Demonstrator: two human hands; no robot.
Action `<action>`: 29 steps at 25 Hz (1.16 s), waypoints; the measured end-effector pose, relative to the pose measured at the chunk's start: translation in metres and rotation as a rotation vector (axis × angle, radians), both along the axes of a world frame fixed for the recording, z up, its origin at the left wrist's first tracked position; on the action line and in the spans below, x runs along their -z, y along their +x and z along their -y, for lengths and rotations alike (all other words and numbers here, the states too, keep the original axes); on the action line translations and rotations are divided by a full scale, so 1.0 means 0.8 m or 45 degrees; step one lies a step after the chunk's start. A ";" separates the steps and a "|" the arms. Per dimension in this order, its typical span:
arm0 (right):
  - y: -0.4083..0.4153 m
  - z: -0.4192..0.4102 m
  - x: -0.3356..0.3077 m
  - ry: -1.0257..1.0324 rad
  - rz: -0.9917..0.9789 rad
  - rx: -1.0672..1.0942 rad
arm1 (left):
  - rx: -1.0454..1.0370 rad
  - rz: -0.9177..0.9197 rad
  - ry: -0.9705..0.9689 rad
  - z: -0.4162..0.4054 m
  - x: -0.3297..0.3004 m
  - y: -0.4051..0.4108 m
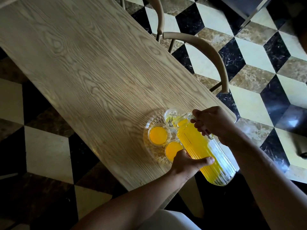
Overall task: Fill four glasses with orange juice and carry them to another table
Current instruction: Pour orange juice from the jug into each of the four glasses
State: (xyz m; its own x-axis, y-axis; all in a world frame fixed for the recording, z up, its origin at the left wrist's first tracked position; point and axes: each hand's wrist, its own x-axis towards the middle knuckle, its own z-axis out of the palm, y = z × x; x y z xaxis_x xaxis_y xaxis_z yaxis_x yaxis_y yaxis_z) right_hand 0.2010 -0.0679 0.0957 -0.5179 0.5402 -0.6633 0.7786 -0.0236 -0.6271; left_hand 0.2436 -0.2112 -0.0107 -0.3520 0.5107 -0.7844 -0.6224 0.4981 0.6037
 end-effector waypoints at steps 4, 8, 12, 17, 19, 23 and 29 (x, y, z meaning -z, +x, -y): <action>-0.005 0.001 -0.004 -0.017 0.019 0.004 | 0.008 -0.011 -0.009 -0.002 -0.001 -0.003; -0.008 0.002 -0.007 -0.012 0.038 0.020 | 0.007 -0.009 0.007 -0.005 0.003 -0.001; -0.009 0.002 -0.010 -0.022 0.046 0.019 | 0.006 -0.007 0.006 -0.007 0.006 0.000; -0.009 0.001 -0.010 0.011 0.065 0.022 | -0.004 0.003 0.010 -0.008 0.007 0.001; -0.009 0.001 -0.010 -0.009 0.079 0.040 | -0.007 0.009 0.003 -0.007 0.007 0.001; -0.011 0.003 -0.015 -0.114 0.111 0.049 | -0.004 0.030 0.007 -0.005 0.006 0.003; -0.016 0.009 -0.022 -0.195 0.149 0.042 | -0.021 0.059 0.016 -0.002 0.004 0.001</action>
State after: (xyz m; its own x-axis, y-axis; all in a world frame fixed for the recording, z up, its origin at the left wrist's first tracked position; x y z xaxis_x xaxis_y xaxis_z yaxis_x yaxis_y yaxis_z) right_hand 0.1882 -0.0753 0.1131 -0.4158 0.4439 -0.7938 0.8433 -0.1387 -0.5193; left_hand 0.2442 -0.2097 -0.0139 -0.3238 0.5154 -0.7934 -0.6579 0.4800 0.5803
